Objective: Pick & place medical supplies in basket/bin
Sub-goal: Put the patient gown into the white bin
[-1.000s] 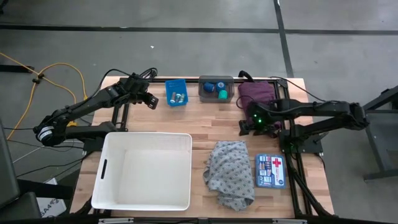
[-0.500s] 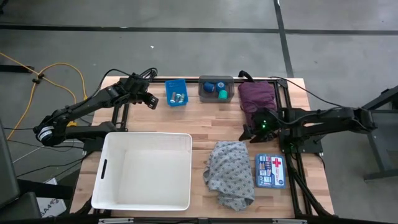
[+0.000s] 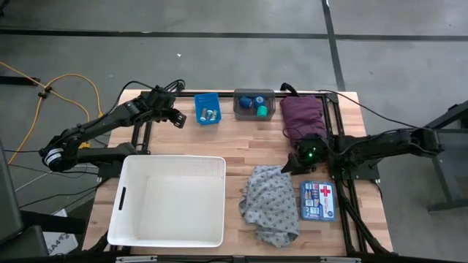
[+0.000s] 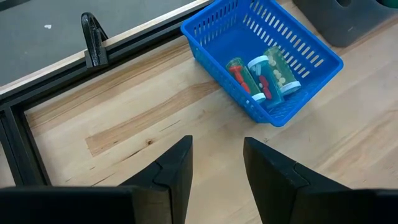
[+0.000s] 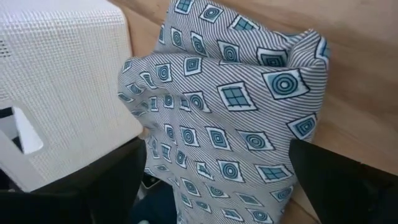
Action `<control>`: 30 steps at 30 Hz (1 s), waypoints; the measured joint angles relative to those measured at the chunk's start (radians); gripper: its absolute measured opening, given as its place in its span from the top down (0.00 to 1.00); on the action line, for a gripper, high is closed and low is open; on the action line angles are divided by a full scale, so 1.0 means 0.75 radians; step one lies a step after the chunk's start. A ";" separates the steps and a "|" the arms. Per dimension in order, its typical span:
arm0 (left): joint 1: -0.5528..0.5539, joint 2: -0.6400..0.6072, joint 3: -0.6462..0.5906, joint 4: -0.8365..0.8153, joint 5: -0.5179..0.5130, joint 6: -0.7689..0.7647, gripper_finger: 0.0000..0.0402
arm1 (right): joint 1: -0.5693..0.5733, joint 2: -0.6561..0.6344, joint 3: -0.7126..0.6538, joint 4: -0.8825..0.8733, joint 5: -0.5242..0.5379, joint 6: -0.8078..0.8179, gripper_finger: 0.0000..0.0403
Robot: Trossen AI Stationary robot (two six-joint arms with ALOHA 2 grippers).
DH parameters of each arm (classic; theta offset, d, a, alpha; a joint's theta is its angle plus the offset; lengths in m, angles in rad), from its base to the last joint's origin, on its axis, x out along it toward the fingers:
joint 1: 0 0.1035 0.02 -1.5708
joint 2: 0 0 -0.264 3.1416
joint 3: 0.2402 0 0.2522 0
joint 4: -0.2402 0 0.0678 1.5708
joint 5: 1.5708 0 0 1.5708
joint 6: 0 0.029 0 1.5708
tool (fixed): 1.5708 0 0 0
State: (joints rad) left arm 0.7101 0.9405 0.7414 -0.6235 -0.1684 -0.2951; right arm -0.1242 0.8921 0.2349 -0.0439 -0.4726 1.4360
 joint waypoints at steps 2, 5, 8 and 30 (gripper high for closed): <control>0.000 0.000 0.000 0.000 0.000 0.000 0.66 | 0.000 0.000 -0.034 0.055 -0.001 0.008 0.05; 0.000 0.000 0.000 0.000 0.000 0.000 0.66 | 0.000 0.000 -0.051 0.060 0.004 0.004 0.05; 0.000 0.000 0.000 0.000 0.000 0.000 0.66 | 0.000 0.000 -0.067 0.021 0.007 0.001 0.05; 0.000 0.000 0.000 0.000 0.000 0.000 0.66 | 0.054 0.121 -0.097 0.080 0.032 -0.030 0.05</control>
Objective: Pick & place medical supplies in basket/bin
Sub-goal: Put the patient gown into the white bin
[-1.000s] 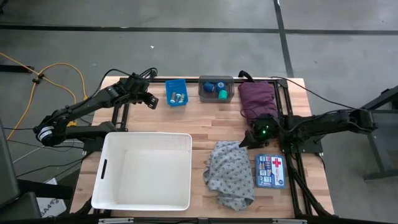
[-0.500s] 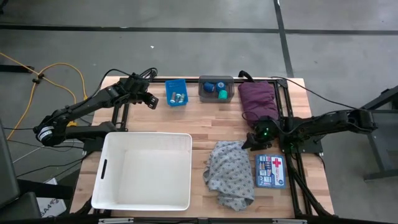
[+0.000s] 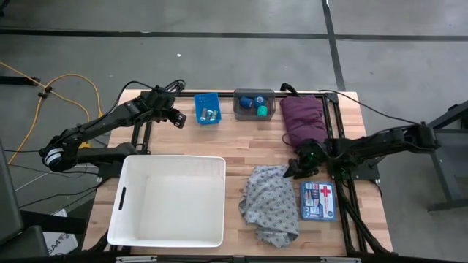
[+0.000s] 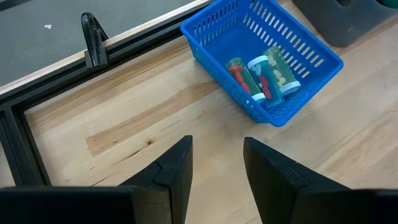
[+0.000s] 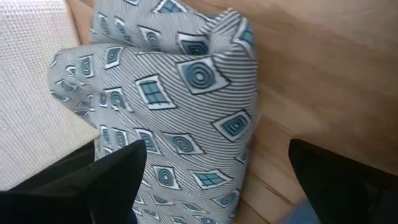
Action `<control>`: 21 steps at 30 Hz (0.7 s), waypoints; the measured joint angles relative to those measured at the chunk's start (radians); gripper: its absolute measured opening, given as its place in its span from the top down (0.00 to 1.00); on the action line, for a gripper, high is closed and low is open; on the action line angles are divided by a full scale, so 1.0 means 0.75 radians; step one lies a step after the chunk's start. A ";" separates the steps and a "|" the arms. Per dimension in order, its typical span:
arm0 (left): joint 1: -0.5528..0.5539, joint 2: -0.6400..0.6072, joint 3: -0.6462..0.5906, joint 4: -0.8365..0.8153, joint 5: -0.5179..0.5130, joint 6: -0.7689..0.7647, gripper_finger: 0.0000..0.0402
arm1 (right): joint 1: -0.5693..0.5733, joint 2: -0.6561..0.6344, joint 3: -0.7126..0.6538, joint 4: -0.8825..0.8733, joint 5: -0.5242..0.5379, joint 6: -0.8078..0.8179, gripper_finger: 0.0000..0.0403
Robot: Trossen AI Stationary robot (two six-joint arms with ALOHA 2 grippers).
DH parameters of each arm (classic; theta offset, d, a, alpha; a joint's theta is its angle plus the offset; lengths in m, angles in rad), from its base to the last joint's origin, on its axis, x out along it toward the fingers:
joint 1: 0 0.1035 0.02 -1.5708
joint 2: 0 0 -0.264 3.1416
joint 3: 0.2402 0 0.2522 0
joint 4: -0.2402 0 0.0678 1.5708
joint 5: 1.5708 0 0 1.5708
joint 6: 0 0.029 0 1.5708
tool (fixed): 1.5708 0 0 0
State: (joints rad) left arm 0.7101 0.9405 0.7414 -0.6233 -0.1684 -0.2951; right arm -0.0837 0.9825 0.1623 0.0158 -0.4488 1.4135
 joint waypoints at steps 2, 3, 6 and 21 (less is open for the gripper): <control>0.000 0.000 0.000 0.000 0.000 0.000 0.66 | 0.000 0.024 0.000 0.049 0.001 -0.003 0.05; 0.000 0.000 0.000 0.000 0.000 0.000 0.66 | 0.001 0.038 0.000 0.075 0.001 -0.003 0.05; 0.000 0.000 0.000 0.000 0.000 0.000 0.66 | 0.018 0.084 0.000 0.135 0.000 0.000 0.05; 0.000 0.000 0.000 0.000 0.000 0.000 0.66 | 0.098 0.390 0.000 0.595 -0.008 0.076 0.05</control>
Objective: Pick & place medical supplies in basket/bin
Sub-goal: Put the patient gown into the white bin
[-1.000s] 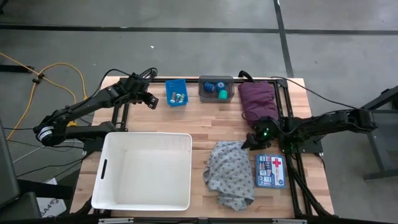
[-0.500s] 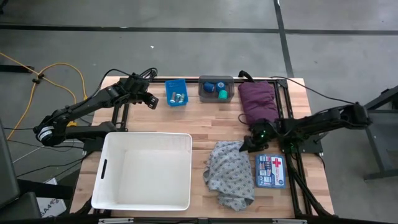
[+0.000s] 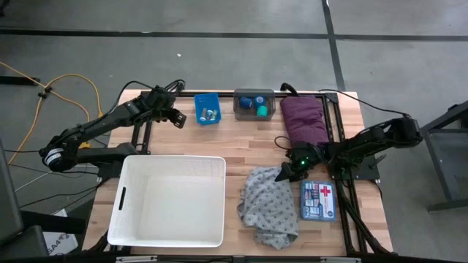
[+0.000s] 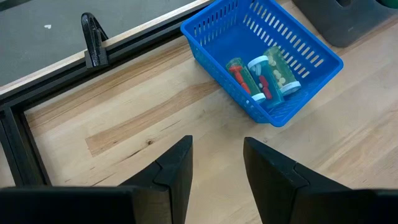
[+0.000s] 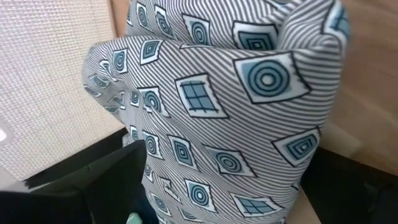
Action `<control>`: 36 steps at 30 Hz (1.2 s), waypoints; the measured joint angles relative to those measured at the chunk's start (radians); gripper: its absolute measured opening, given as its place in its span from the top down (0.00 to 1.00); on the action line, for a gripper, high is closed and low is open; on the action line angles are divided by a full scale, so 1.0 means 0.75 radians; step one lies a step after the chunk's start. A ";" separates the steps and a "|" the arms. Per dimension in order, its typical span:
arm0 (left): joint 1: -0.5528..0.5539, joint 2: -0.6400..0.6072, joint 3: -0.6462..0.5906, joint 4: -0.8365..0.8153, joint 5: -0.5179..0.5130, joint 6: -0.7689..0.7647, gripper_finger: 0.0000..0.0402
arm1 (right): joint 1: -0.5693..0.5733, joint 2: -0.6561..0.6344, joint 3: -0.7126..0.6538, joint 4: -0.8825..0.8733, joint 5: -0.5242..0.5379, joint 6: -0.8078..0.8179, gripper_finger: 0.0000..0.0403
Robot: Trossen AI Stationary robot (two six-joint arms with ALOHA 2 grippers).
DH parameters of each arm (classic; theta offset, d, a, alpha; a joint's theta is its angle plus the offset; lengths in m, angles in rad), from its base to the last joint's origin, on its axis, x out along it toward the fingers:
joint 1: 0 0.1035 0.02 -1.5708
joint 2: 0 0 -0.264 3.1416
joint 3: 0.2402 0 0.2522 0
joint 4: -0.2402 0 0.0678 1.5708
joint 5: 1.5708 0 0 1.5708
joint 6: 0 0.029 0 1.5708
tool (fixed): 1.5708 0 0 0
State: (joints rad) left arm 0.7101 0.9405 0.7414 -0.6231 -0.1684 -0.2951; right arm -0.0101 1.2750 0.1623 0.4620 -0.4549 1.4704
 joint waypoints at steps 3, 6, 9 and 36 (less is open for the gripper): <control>0.001 0.000 0.000 0.000 0.000 0.000 0.66 | 0.000 0.067 0.001 0.095 -0.005 0.000 0.05; 0.001 0.000 0.000 0.000 0.000 0.000 0.66 | 0.009 0.132 0.005 0.163 -0.011 0.001 0.05; 0.001 0.000 0.000 0.000 0.000 0.000 0.66 | 0.014 0.193 0.024 0.184 -0.029 0.000 0.05; 0.000 0.000 0.000 0.000 0.000 0.000 0.66 | 0.014 0.253 0.043 0.250 0.042 0.024 0.05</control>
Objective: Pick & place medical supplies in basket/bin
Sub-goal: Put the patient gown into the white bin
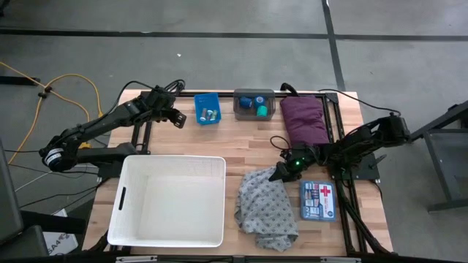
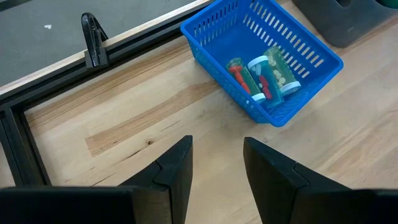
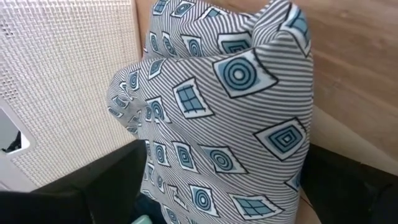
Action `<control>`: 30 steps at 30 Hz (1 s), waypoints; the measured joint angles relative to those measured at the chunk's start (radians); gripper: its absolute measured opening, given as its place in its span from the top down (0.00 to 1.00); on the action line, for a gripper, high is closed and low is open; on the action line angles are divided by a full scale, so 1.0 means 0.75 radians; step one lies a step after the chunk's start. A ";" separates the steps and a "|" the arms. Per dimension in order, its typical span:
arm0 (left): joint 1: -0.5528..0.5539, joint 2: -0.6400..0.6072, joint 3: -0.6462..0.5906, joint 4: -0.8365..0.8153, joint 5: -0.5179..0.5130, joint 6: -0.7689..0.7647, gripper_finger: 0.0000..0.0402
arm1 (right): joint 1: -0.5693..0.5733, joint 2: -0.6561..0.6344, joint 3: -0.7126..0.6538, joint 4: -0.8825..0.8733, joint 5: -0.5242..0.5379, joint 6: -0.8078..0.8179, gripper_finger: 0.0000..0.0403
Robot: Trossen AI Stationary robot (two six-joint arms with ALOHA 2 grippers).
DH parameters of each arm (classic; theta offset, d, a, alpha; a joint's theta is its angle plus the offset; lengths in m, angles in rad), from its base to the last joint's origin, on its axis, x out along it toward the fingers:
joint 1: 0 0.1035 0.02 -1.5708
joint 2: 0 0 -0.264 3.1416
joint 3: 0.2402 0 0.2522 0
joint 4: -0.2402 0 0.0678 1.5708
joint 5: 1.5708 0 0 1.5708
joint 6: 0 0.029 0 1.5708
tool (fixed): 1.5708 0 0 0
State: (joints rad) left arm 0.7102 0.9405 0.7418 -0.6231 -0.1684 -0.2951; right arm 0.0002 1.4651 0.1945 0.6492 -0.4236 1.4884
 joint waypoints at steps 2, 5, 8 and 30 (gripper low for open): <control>0.000 0.000 0.000 0.000 0.000 0.000 0.66 | 0.000 0.000 0.000 0.010 -0.004 -0.001 0.05; 0.000 0.000 0.000 0.000 0.000 0.000 0.66 | 0.000 0.000 -0.002 0.027 -0.003 -0.016 0.05; 0.000 0.000 0.000 0.000 0.000 0.000 0.66 | 0.000 0.000 -0.002 0.047 -0.003 -0.016 0.05; 0.000 0.000 0.000 0.001 0.000 0.000 0.66 | 0.059 0.001 0.016 0.049 0.013 -0.027 0.05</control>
State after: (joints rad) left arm 0.7101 0.9405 0.7418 -0.6228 -0.1684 -0.2951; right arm 0.0447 1.4661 0.2064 0.6857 -0.4141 1.4680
